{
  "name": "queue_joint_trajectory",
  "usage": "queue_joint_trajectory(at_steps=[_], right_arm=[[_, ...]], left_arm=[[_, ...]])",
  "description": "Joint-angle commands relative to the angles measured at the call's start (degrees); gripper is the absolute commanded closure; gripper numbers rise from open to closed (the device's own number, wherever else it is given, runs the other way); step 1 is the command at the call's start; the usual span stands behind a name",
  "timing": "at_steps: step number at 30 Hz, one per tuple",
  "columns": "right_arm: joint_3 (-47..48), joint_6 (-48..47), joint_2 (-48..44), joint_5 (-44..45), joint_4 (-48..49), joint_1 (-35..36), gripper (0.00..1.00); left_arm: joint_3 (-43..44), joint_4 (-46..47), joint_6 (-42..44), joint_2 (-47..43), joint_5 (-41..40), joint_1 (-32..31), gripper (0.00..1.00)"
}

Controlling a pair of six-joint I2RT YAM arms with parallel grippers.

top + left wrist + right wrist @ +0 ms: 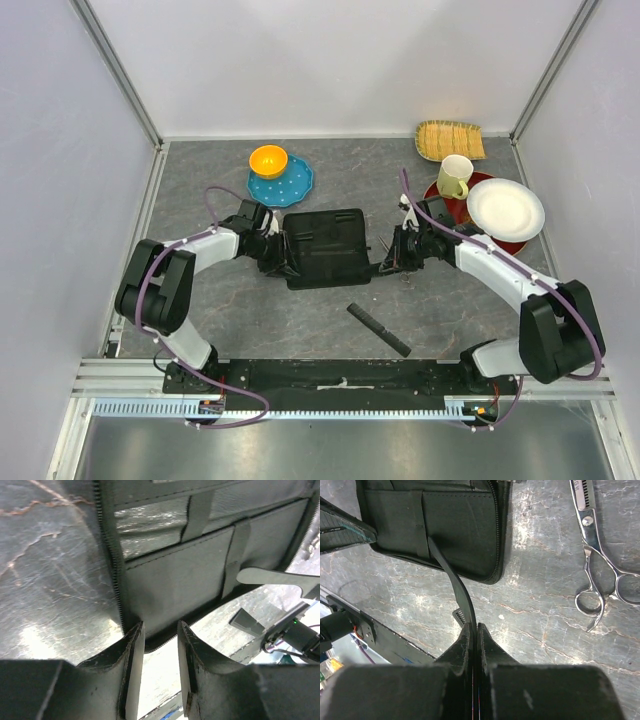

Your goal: Sort the hair-cutting tools

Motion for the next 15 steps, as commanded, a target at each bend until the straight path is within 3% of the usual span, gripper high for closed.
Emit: queue_joint_trajectory(at_steps=[1,15], right_arm=[[0.7,-5.0,2.5,-0.4,-3.2,-1.4,1.0],[1.9,-9.1,13.5,-3.7,2.9,-1.6,1.0]], left_arm=[[0.8,-1.5,-1.4,-0.3,-5.3,0.1,0.62],[0.3,-3.4,-1.3,-3.4,-9.5,0.1,0.6]])
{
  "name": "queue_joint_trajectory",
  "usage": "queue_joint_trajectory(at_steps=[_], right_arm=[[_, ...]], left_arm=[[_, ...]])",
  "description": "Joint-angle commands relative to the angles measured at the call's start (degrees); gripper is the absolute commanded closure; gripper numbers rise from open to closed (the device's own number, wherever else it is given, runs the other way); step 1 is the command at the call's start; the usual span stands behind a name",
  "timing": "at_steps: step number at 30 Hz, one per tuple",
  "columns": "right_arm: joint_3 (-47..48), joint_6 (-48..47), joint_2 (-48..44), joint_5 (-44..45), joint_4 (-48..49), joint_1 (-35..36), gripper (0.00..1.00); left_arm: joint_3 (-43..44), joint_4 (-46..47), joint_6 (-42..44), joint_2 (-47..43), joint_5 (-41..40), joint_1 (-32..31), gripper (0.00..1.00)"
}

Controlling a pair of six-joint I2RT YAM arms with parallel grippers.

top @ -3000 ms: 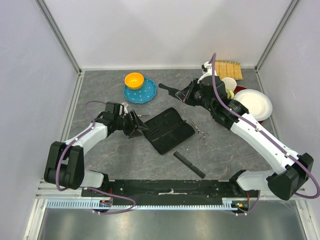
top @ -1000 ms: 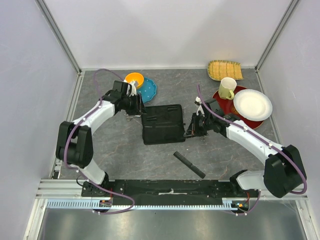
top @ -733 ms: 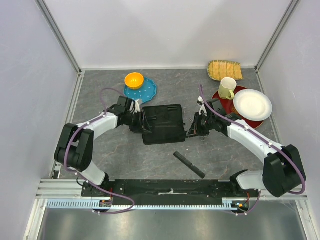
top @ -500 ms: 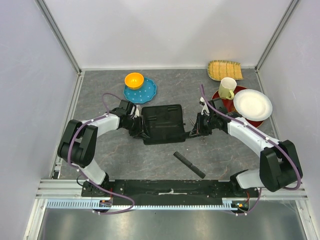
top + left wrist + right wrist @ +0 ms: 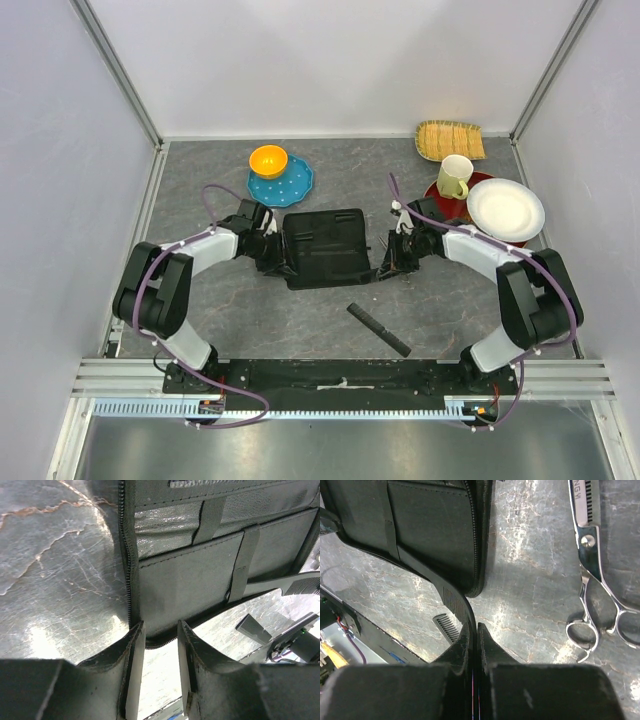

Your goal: Sort the hair-cutting tools

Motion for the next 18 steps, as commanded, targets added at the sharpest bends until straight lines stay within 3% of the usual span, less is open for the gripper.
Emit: queue_joint_trajectory(at_steps=[1,7,18], right_arm=[[1.5,-2.8,3.9,0.5,2.5,0.4,1.0],[4.8,-3.0,7.9,-1.2,6.0,0.5,1.0],[8.0,-2.3,12.3,-1.7,8.2,4.2,1.0]], left_arm=[[0.2,-2.4,-0.9,-2.9,-5.6,0.1,0.6],[-1.0,-3.9,-0.8,-3.6,-8.4,0.0,0.56],[-1.3,-2.2,-1.3,-1.8,-6.5,-0.2,0.63]])
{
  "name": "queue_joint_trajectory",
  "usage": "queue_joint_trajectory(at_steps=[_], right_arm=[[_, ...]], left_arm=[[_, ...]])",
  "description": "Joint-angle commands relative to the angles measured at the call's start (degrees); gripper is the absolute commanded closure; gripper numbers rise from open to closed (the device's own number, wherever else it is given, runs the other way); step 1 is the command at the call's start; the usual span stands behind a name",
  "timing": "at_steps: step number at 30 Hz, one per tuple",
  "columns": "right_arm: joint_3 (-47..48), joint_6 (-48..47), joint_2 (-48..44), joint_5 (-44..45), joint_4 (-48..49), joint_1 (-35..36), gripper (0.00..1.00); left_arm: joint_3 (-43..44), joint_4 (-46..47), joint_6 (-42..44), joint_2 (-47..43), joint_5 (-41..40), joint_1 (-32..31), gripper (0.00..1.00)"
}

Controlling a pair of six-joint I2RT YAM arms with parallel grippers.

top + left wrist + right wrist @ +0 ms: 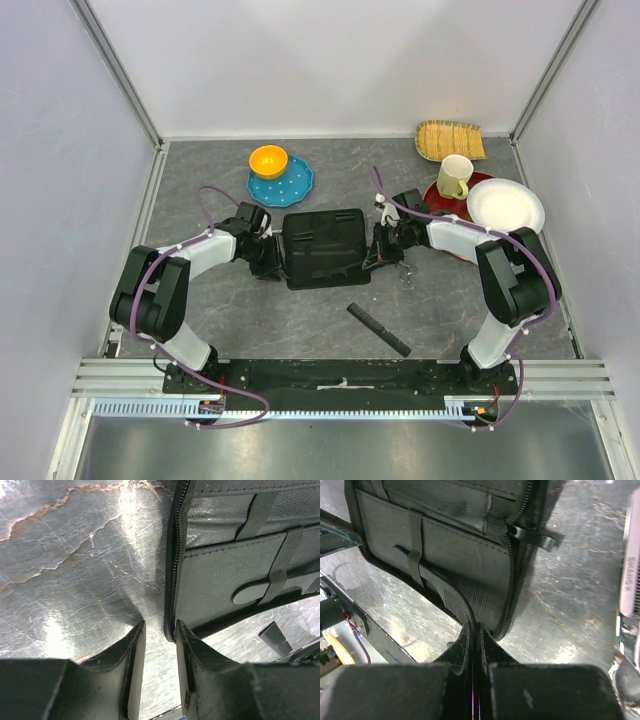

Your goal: Sort the hair-cutting tools

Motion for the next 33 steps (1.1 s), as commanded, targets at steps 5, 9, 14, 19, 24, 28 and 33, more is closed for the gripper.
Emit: queue_joint_trajectory(at_steps=[5,9,14,19,24,28,33], right_arm=[[0.6,1.5,2.7,3.6,6.2,4.7,1.0],[-0.2,2.6,3.3,4.7,8.2,5.8,1.0],[-0.4,3.9,4.1,4.8,9.7,7.0,1.0],[-0.6,5.8,5.4,5.1,10.1,8.2,1.0],[-1.0,6.2,5.9,5.4,10.1,8.7,1.0],[-1.1,6.2,5.8,5.9,9.7,8.7,0.97],[-1.0,5.8,4.8,8.1,7.6,8.6,0.68]], left_arm=[[-0.2,1.2,-1.3,0.0,0.3,-0.3,0.63],[-0.4,1.5,-1.4,-0.3,0.9,-0.3,0.63],[-0.9,2.2,-1.7,-0.3,1.8,-0.4,0.63],[-0.9,2.3,-1.8,-0.4,1.8,-0.4,0.63],[-0.9,2.7,-1.9,0.1,2.2,-0.5,0.63],[-0.9,2.9,-1.8,0.4,2.2,-0.6,0.68],[-0.9,2.7,-1.8,0.8,1.8,-0.7,0.82]])
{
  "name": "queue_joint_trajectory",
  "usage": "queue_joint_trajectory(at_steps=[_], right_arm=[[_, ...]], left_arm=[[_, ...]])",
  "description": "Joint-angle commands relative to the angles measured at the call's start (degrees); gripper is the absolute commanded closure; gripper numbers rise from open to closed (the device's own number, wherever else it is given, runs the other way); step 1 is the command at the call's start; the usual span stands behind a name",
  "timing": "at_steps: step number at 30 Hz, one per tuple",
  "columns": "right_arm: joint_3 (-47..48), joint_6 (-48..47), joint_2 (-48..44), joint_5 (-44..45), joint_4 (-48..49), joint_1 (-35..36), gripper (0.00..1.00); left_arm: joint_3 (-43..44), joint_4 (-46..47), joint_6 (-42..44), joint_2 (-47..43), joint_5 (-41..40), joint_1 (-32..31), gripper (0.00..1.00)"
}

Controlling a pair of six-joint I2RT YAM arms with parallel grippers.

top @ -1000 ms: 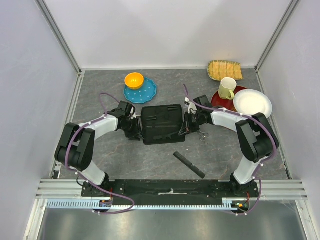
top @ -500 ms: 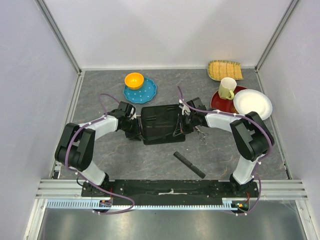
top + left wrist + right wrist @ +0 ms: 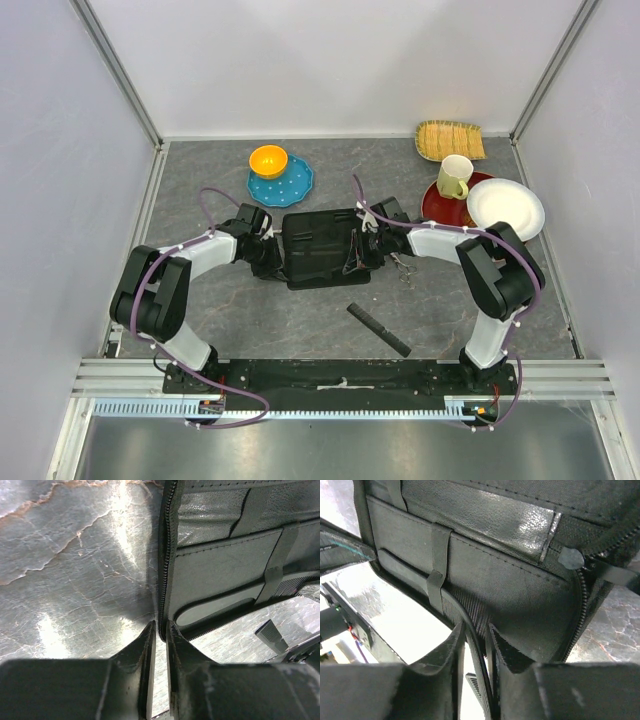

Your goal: Sort the hair-cutting tools

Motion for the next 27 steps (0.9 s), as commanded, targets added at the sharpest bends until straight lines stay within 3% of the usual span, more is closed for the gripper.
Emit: queue_joint_trajectory(at_steps=[1,6,10,17,27], right_arm=[[-1.2,-1.6,-0.2,6.4,-2.9,0.5,0.63],[-1.8,-2.1,-2.1,8.1,-4.8,0.3,0.4],[-2.3,-2.7,-3.4,8.8,-6.2,-0.5,0.37],[-2.5,-3.9,-6.0,10.9,-9.1,-2.2,0.38],[-1.9,-3.1,-5.2,5.9,-8.1,-2.1,0.6]], left_arm=[[0.0,1.3,-1.2,0.8,0.5,-0.3,0.82],[0.5,0.2,-1.1,1.6,-0.7,-0.4,0.84],[0.5,0.0,-1.0,1.8,-1.2,-0.3,0.84],[0.7,-0.2,-0.9,2.0,-1.3,-0.3,0.84],[1.0,-0.2,-0.9,2.3,-0.8,-0.5,0.85]])
